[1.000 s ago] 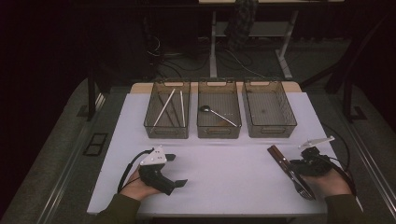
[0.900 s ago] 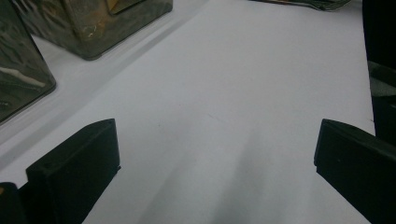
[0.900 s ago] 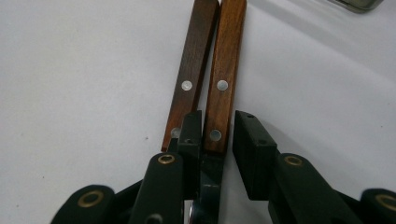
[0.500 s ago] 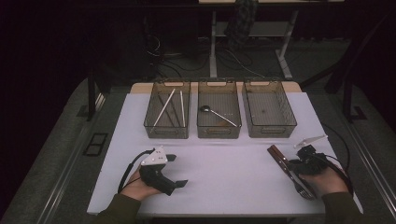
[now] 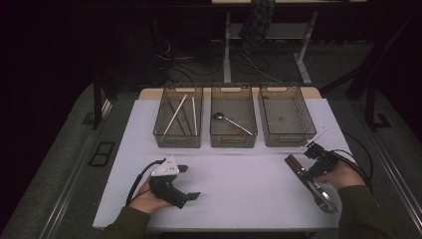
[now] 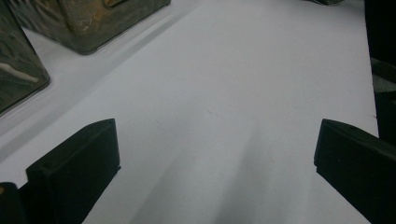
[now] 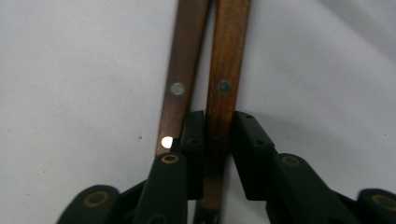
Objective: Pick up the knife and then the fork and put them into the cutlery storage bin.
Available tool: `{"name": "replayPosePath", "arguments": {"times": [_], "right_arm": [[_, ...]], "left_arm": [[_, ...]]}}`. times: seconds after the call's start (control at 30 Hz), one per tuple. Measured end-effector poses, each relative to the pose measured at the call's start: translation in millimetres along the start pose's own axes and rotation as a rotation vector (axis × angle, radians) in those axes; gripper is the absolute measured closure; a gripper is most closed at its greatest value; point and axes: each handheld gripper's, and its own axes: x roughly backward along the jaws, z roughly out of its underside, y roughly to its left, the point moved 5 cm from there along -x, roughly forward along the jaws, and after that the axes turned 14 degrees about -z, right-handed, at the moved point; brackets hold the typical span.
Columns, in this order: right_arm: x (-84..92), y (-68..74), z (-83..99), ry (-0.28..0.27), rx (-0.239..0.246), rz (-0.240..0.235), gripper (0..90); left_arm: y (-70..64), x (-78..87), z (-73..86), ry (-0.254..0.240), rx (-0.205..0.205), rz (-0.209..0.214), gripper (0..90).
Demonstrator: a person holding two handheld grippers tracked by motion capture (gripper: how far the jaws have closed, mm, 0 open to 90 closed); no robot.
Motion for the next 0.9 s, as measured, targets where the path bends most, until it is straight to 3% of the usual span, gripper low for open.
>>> {"name": "replayPosePath", "arguments": {"times": [0.1, 0.2, 0.9], "right_arm": [[0.8, -0.4, -1.7, 0.008, 0.002, 0.006, 76.3], [2.2, -3.3, -1.5, -0.051, 0.005, 0.023, 76.3], [35.4, -8.5, 5.3, -0.354, 0.065, -0.008, 76.3]], "left_arm": [[-0.1, 0.5, -0.2, -0.002, -0.003, 0.001, 0.0], [0.1, -0.1, 0.0, -0.001, 0.000, 0.002, 0.0], [-0.4, 0.3, -0.2, -0.001, -0.002, 0.003, 0.0]]}}
